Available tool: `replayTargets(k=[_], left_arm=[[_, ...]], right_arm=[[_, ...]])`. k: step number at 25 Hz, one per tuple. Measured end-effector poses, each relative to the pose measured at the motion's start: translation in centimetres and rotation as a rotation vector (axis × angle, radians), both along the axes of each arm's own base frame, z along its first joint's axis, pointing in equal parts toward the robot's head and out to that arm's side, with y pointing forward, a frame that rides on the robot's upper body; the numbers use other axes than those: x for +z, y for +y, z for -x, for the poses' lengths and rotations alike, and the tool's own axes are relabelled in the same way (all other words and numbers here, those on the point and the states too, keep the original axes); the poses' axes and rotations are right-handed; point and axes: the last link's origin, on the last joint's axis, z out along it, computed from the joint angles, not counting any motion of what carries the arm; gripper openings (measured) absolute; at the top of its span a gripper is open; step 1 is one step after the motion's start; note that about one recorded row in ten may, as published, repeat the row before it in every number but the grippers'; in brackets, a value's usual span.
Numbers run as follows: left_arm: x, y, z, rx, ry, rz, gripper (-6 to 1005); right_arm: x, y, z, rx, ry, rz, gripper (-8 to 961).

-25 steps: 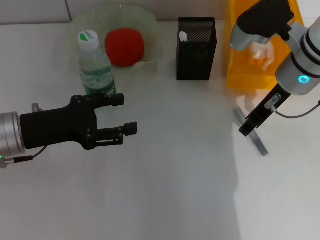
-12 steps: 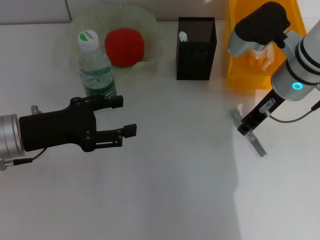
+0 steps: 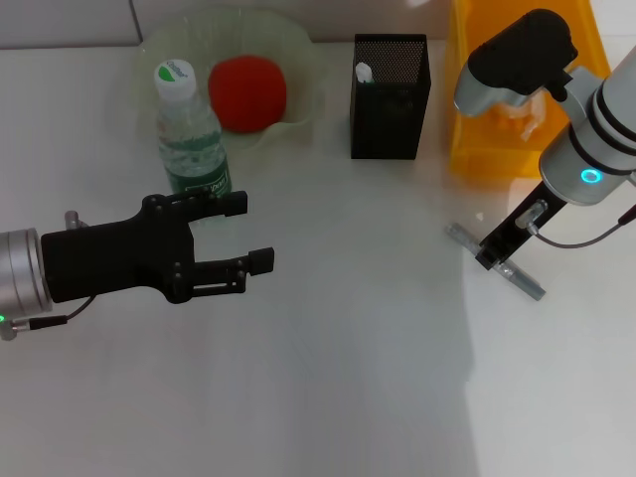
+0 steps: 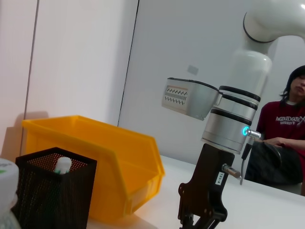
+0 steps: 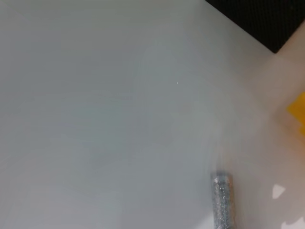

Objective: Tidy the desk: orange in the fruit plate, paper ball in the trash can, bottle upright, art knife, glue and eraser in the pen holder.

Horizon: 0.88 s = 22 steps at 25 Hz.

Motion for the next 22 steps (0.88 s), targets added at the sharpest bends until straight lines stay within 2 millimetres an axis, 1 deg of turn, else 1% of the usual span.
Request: replayTargets(k=[6, 7, 8, 10, 11, 12, 13, 15, 16, 17, 18, 19, 20, 21, 22], left_arm=[[0.0, 0.0, 0.0, 0.002, 0.0, 0.0, 825], [0.0, -0.1, 0.1, 0.002, 0.0, 0.0, 825], [0.0, -0.1, 0.1, 0.002, -0.001, 0.001, 825], [0.0, -0.1, 0.1, 0.002, -0.001, 0.001, 825], [0.0, -0.2, 0.1, 0.002, -0.003, 0.0, 825], [0.0, -0.2, 0.1, 0.002, -0.003, 0.0, 825], [0.1, -0.2, 0.1, 0.002, -0.005, -0.001, 825], [0.2, -0.2, 0.1, 0.0, -0.008, -0.002, 825], [0.2, -0.2, 0.1, 0.0, -0.008, -0.003, 825], [0.2, -0.2, 0.1, 0.0, -0.008, -0.003, 825], [0.2, -0.2, 0.0, -0.002, -0.009, -0.002, 825], [0.2, -0.2, 0.0, -0.004, -0.009, -0.002, 825], [0.2, -0.1, -0.1, -0.005, -0.009, -0.002, 825], [0.2, -0.1, -0.1, -0.006, -0.009, -0.002, 825], [0.2, -0.1, -0.1, -0.006, -0.009, -0.002, 825]], right_arm=[[0.4, 0.0, 0.4, 0.014, 0.025, -0.015, 157], [0.8, -0.1, 0.8, 0.027, 0.05, -0.031, 156], [0.8, -0.1, 0.8, 0.027, 0.05, -0.031, 156], [2.5, -0.3, 2.4, 0.073, 0.133, -0.079, 155], [2.5, -0.3, 2.4, 0.073, 0.133, -0.079, 154], [4.4, -0.4, 3.8, 0.123, 0.228, -0.146, 154], [4.4, -0.4, 3.8, 0.123, 0.228, -0.146, 147], [6.9, -0.4, 5.1, 0.176, 0.354, -0.253, 132], [8.0, -0.3, 5.6, 0.197, 0.447, -0.317, 130], [9.8, -0.1, 6.4, 0.243, 0.632, -0.434, 127], [9.8, -0.1, 6.4, 0.243, 0.632, -0.434, 125], [10.5, 0.4, 6.6, 0.277, 0.763, -0.515, 123], [10.5, 0.4, 6.6, 0.277, 0.763, -0.515, 123], [10.2, 0.9, 6.2, 0.271, 0.806, -0.543, 123], [9.4, 2.0, 5.3, 0.248, 0.86, -0.579, 124]])
